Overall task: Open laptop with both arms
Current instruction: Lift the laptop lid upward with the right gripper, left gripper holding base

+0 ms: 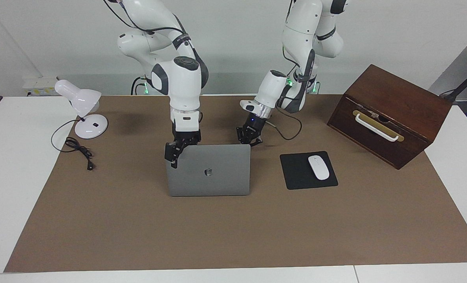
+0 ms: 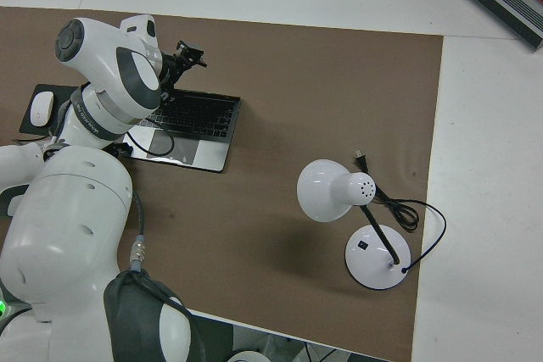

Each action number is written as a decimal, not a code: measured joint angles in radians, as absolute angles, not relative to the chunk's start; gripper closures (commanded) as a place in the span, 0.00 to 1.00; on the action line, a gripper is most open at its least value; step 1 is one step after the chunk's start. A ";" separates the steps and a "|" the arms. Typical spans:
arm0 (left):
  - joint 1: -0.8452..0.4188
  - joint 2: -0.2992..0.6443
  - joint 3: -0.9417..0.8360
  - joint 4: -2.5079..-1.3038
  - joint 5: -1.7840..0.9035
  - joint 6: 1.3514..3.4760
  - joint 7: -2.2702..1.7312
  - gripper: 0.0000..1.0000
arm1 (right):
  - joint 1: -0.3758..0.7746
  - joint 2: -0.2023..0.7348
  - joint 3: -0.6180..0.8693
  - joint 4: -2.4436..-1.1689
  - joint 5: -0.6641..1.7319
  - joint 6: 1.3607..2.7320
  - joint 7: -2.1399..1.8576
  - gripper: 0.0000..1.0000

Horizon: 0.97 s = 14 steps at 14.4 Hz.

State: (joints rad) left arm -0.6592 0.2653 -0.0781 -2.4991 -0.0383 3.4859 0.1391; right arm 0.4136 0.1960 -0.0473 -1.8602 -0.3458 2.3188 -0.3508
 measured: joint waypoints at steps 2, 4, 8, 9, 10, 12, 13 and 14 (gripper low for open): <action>-0.659 0.265 -0.078 -2.499 -0.038 3.486 0.139 1.00 | 0.385 0.225 -0.048 -1.792 -0.278 2.281 -0.420 0.00; -0.659 0.265 -0.078 -2.499 -0.038 3.486 0.139 1.00 | 0.359 0.251 -0.049 -1.733 -0.243 2.254 -0.453 0.00; -0.659 0.265 -0.078 -2.499 -0.038 3.486 0.139 1.00 | 0.343 0.286 -0.049 -1.669 -0.239 2.242 -0.456 0.00; -0.659 0.265 -0.078 -2.499 -0.038 3.486 0.139 1.00 | 0.337 0.292 -0.049 -1.659 -0.234 2.241 -0.456 0.00; -0.659 0.265 -0.078 -2.499 -0.038 3.486 0.139 1.00 | 0.328 0.298 -0.049 -1.652 -0.217 2.241 -0.456 0.00; -0.659 0.265 -0.078 -2.499 -0.038 3.486 0.139 1.00 | 0.305 0.310 -0.049 -1.642 -0.173 2.241 -0.456 0.00; -0.659 0.265 -0.078 -2.499 -0.038 3.486 0.139 1.00 | 0.291 0.316 -0.049 -1.631 -0.160 2.241 -0.456 0.00; -0.659 0.265 -0.078 -2.499 -0.038 3.486 0.139 1.00 | 0.279 0.324 -0.050 -1.615 -0.145 2.241 -0.456 0.00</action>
